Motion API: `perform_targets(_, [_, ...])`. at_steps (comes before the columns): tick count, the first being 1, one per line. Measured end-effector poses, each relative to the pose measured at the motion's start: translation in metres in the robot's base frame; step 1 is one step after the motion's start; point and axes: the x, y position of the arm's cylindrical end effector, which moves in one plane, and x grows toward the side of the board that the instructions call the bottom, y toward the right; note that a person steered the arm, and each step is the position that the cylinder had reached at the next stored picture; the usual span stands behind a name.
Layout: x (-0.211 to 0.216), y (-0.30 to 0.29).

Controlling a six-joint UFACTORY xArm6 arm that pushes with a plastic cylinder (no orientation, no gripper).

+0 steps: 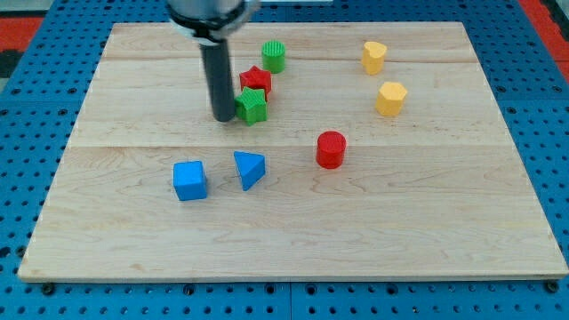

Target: Separate the green star from the red star

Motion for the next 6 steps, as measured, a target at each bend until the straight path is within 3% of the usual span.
perform_targets(2, [-0.009, 0.030])
perform_targets(5, [0.019, 0.075])
perform_targets(6, [0.038, 0.057])
